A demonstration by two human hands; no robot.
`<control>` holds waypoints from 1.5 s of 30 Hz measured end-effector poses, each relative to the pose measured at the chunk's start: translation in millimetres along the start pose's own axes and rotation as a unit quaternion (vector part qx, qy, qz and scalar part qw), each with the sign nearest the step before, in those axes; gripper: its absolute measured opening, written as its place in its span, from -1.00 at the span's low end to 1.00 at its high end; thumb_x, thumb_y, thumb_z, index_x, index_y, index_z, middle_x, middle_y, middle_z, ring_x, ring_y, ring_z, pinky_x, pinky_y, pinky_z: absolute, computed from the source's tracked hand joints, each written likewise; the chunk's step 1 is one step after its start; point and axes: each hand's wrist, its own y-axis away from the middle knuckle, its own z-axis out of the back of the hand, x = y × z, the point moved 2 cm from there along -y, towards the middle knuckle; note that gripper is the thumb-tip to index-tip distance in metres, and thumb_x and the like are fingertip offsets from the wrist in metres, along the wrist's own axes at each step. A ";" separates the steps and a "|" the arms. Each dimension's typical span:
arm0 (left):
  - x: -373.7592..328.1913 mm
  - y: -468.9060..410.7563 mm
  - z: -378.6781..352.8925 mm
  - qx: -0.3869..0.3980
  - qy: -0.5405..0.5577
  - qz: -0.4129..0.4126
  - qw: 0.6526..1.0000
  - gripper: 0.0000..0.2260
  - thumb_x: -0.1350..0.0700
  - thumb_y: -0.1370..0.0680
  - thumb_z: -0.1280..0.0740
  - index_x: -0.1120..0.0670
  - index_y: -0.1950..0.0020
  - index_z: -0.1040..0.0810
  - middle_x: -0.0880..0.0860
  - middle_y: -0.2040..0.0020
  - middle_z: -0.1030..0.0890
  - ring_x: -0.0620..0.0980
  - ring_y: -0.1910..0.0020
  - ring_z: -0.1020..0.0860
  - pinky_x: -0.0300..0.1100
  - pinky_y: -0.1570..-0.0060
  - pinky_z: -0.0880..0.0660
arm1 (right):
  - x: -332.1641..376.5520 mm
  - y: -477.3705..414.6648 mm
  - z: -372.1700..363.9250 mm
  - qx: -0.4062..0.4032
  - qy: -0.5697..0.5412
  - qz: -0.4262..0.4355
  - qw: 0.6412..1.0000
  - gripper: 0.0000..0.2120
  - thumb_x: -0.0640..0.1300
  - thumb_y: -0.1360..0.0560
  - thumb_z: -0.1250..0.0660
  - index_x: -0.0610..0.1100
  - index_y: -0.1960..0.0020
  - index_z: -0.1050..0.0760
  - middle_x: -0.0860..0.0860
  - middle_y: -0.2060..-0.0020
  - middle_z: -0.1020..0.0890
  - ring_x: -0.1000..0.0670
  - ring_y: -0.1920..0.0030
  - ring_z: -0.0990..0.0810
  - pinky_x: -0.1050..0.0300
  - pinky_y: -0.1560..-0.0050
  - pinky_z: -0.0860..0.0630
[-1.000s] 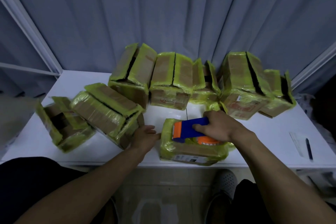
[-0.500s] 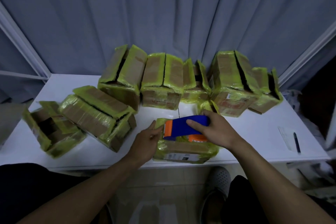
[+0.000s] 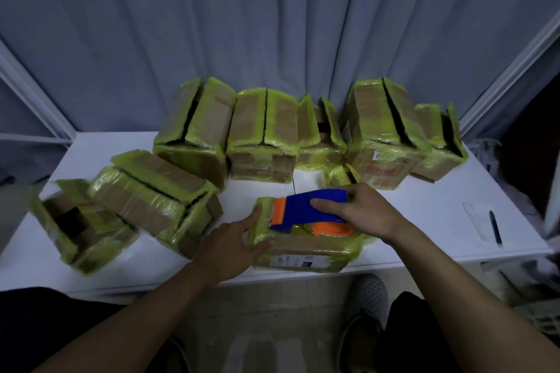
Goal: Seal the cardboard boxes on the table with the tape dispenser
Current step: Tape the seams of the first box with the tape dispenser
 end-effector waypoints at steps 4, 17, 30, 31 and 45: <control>-8.7 3.3 1.7 0.009 -0.081 0.001 0.997 -0.24 -0.61 -0.39 0.02 -0.42 -0.53 0.17 -0.10 0.26 -0.57 -0.13 0.33 -0.57 -0.08 0.19 -0.61 | -0.5 8.2 6.7 0.006 0.005 0.000 1.000 -0.52 0.35 -0.40 -0.48 -0.08 0.05 -0.70 0.02 0.23 -0.75 0.01 0.20 -0.73 -0.01 0.05 -0.64; -6.5 -2.5 1.1 -0.014 -0.202 -0.036 0.979 -0.28 -0.51 -0.47 0.19 -0.27 -0.57 0.25 0.00 0.01 -0.67 -0.04 0.16 -0.62 -0.06 0.11 -0.59 | -11.7 21.5 27.3 -0.051 0.103 -0.030 0.993 -0.48 0.36 -0.44 -0.43 -0.14 0.13 -0.62 -0.02 0.28 -0.68 0.04 0.28 -0.65 0.19 0.30 -0.46; -3.2 -17.0 13.7 0.008 -0.150 -0.169 0.974 -0.41 -0.12 -0.60 0.06 0.04 -0.61 -0.09 -0.06 -0.61 -0.03 -0.02 -0.60 0.13 -0.08 -0.56 0.22 | 11.5 18.3 -26.7 -0.039 -0.043 -0.028 0.998 -0.51 0.23 -0.45 -0.51 -0.24 0.21 -0.64 -0.05 0.44 -0.63 0.09 0.46 -0.56 0.28 0.42 -0.37; -5.1 -16.8 13.0 0.012 -0.158 -0.160 0.974 -0.36 -0.23 -0.59 0.08 0.03 -0.61 -0.06 -0.08 -0.61 0.01 -0.06 -0.60 0.17 -0.08 -0.55 0.26 | 11.5 19.3 -27.0 -0.040 -0.043 -0.026 0.998 -0.50 0.23 -0.46 -0.50 -0.25 0.21 -0.64 -0.05 0.45 -0.62 0.08 0.47 -0.55 0.29 0.43 -0.36; 1.5 -26.6 11.7 0.042 -0.253 -0.161 0.953 0.01 -0.60 -0.33 0.28 -0.02 -0.62 -0.01 -0.11 -0.61 0.08 -0.08 -0.57 0.21 -0.11 -0.48 0.30 | -0.7 35.7 7.3 -0.023 0.007 -0.042 0.999 -0.55 0.27 -0.41 -0.52 -0.15 0.23 -0.62 0.01 0.45 -0.65 0.08 0.44 -0.60 0.21 0.36 -0.42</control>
